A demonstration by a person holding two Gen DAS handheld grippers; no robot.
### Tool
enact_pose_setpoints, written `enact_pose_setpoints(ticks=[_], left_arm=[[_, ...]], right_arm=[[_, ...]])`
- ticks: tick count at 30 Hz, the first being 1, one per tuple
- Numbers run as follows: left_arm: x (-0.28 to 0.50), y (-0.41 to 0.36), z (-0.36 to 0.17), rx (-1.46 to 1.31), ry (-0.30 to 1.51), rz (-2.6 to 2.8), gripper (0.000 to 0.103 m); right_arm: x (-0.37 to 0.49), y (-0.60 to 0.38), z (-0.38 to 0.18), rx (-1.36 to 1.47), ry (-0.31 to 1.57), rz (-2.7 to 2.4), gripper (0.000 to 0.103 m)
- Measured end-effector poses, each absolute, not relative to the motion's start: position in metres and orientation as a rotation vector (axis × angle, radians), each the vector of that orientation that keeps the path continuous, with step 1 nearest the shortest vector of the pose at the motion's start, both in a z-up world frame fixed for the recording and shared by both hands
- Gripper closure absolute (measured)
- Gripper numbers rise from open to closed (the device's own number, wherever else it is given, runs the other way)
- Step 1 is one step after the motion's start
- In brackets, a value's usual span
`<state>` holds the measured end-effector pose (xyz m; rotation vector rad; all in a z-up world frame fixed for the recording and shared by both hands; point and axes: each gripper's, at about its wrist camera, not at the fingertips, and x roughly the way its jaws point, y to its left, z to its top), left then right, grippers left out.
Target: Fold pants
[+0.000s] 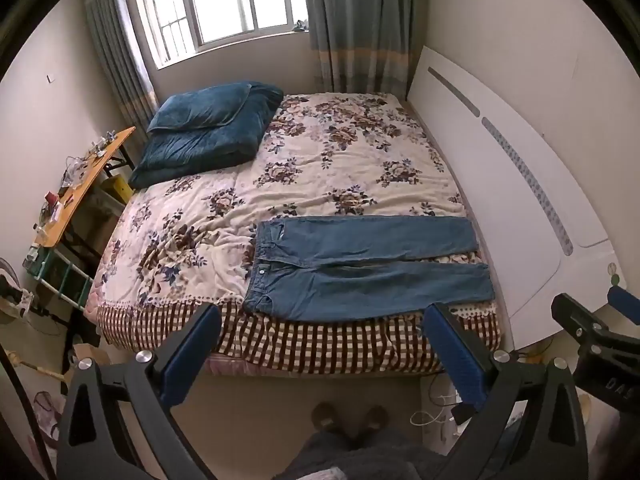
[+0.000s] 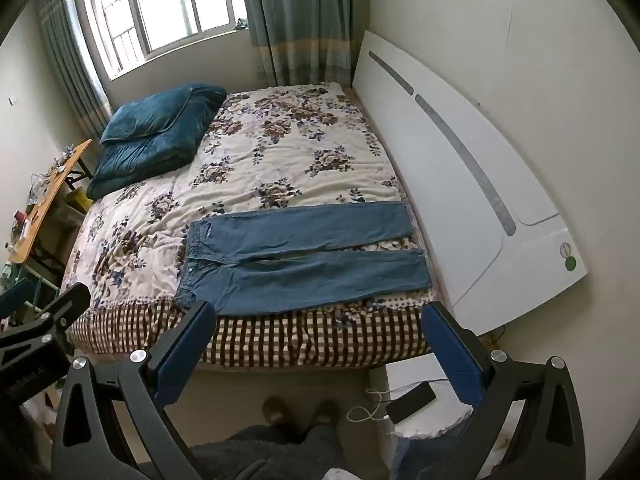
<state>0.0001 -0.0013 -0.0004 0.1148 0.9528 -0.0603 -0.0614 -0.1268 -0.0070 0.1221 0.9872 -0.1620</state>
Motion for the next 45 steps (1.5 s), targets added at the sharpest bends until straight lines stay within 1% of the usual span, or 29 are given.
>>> enact_pose_setpoints(ticks=[8,15,45], left_arm=[[0.001,-0.001,0.000,0.101,0.952,-0.063,0.000],[0.001,-0.001,0.012,0.100,0.937,-0.049,0.000],[-0.005,0.005,0.011,0.092,0.928,-0.048,0.000]], right_arm=[[-0.062,-0.128,-0.006,0.125,0.989,-0.153,0.000],[-0.059,-0.131,-0.006,0.126,0.994,-0.132,0.000],[-0.058,-0.128,-0.004,0.108,0.993,-0.140,0.000]])
